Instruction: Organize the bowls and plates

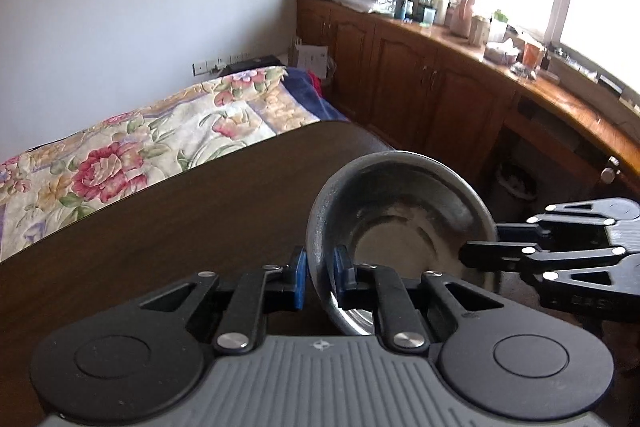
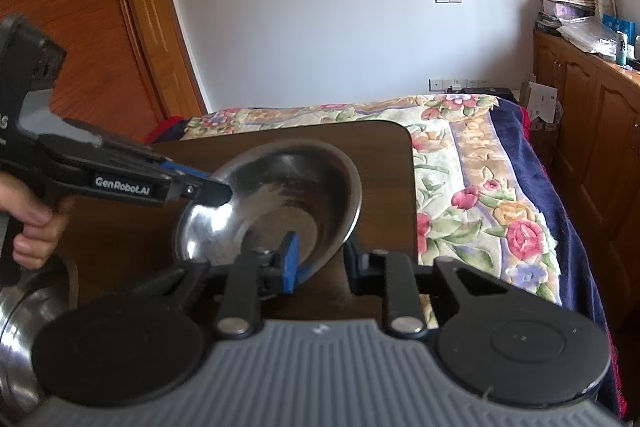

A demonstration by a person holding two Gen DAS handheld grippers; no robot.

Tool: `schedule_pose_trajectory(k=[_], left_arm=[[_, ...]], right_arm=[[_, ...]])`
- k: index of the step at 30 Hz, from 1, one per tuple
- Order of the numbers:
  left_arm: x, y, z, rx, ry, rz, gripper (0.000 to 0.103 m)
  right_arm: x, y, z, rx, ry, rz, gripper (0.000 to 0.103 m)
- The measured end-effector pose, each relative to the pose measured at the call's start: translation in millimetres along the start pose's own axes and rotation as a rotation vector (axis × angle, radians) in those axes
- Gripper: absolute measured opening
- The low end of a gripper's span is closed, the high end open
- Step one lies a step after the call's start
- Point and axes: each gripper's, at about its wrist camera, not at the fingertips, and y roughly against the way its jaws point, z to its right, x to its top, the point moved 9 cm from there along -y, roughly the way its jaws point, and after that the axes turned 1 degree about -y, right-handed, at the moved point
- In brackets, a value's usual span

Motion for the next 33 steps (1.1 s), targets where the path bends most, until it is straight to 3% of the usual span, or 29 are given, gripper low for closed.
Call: schedule_pose_trajectory(k=[6, 21, 33], left_arm=[[4.1, 24.1, 3.2, 0.014, -0.003, 0.062, 0.041], [4.4, 92.7, 4.3, 0.027, -0.007, 0.172, 0.041], [-25.8, 134.4, -5.1, 0.05, -0.003, 0.208, 0.041]], right_arm=[[1.7, 5.0, -0.5, -0.012, -0.028, 0.025, 0.015], [21.7, 45.0, -35.9, -0.027, 0.019, 0.12, 0.013], [20.0, 65.8, -69.8, -0.008, 0.067, 0.153, 0.013]])
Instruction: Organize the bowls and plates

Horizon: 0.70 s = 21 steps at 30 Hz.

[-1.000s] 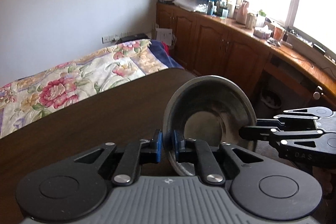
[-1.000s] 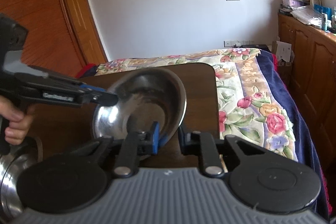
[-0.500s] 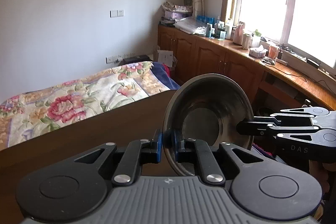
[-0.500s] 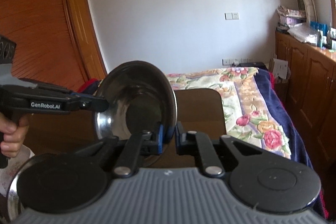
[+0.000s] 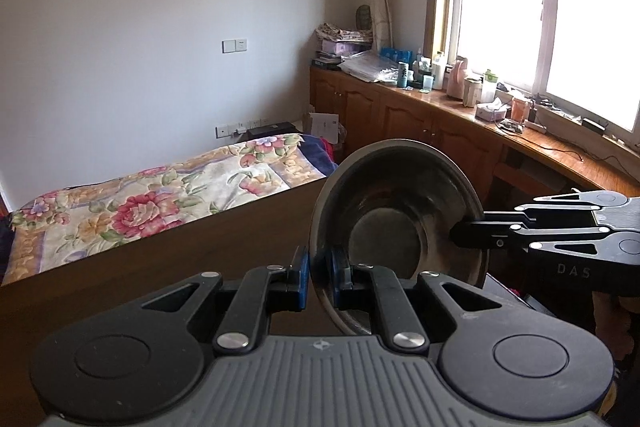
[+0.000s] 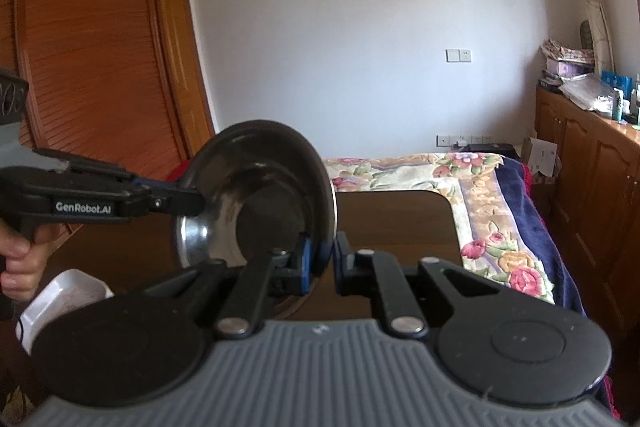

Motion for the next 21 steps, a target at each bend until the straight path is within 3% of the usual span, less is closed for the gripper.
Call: schedule_pose_trajectory(k=[21], left_arm=[[-52.5, 53.3, -5.7, 0.018, 0.06, 0.012, 0.041]], right_arm=[[-24.6, 23.3, -50.6, 0.049, 0.061, -0.014, 0.013]])
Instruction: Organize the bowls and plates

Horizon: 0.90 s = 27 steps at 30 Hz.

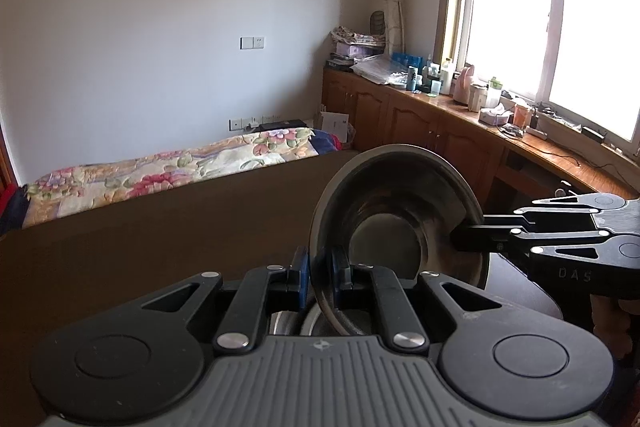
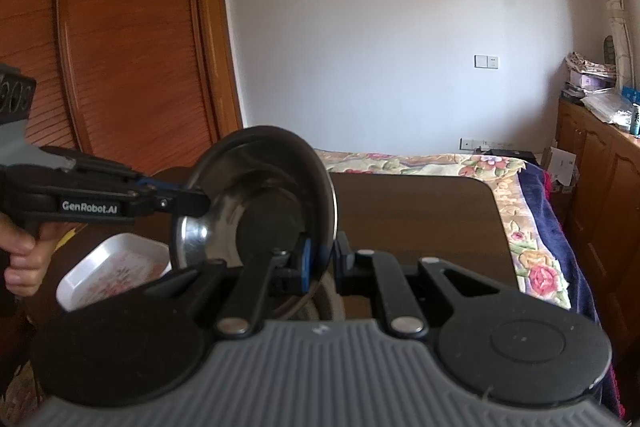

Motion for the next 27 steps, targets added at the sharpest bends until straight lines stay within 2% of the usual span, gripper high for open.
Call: schedule_pose_trajectory(k=[11, 20, 27], left_arm=[[-31.2, 3.0, -1.7, -0.005, 0.058, -0.019, 0.041], [-45.8, 2.0, -3.5, 0.012, 0.107, -0.004, 0.041], [-51.8, -5.1, -7.6, 0.021, 0.114, -0.023, 0.041]], right_arm=[[-26.1, -0.8, -16.6, 0.017, 0.009, -0.041, 0.013], [-36.7, 1.3, -25.4, 0.003, 0.002, -0.028, 0.013], [-44.9, -2.1, -29.1, -0.005, -0.005, -0.015, 0.013]])
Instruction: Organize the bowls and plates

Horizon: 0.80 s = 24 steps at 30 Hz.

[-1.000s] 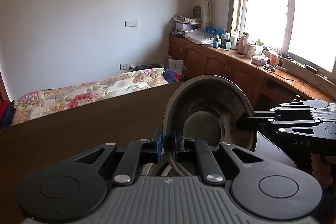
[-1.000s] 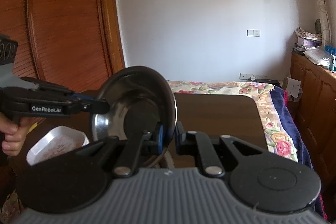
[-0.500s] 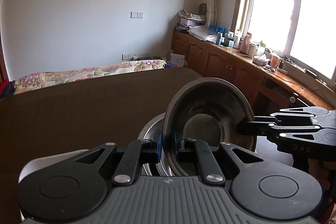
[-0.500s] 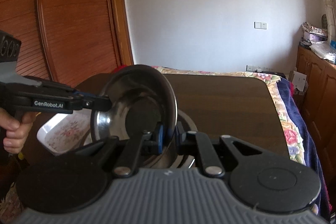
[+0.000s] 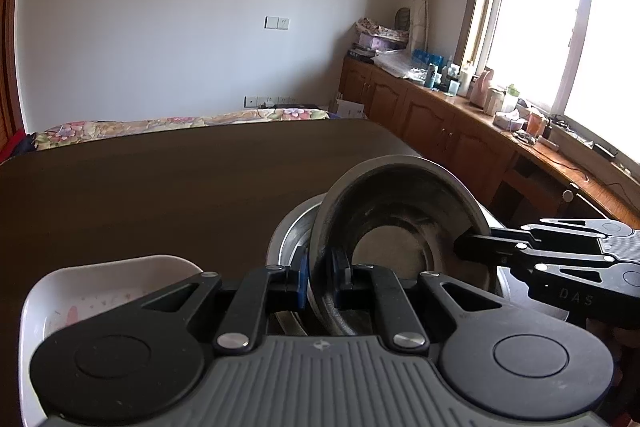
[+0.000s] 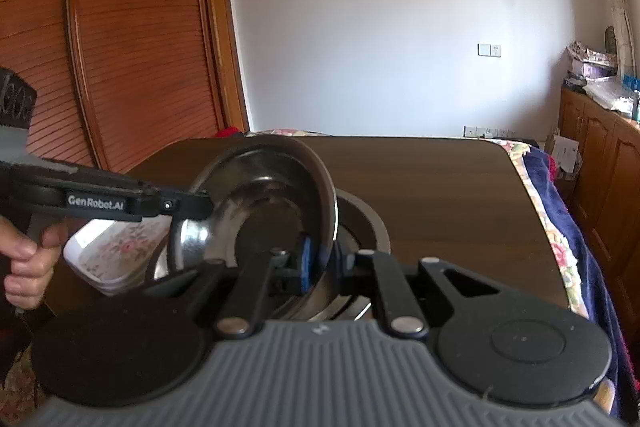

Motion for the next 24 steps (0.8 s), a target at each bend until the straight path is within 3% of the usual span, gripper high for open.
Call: schedule_pose_trajectory(k=[16, 17, 21, 24], left_arm=[[-7.4, -6.8, 7.5, 0.032, -0.027, 0.021, 0.042], [-6.9, -6.1, 8.5, 0.031, -0.029, 0.028, 0.042], [-5.6, -4.0, 10.9, 0.028, -0.026, 0.054, 0.042], [-5.5, 0.0, 14.6, 0.031, -0.046, 0.066, 0.045]], right_arm=[[-3.9, -0.9, -8.0, -0.067, 0.071, 0.038, 0.017], [-4.4, -1.1, -8.3, -0.072, 0.074, 0.038, 0.019], [-2.4, 2.4, -9.3, -0.076, 0.081, 0.074, 0.042], [0.4, 6.3, -8.9, -0.08, 0.069, 0.104, 0.044]])
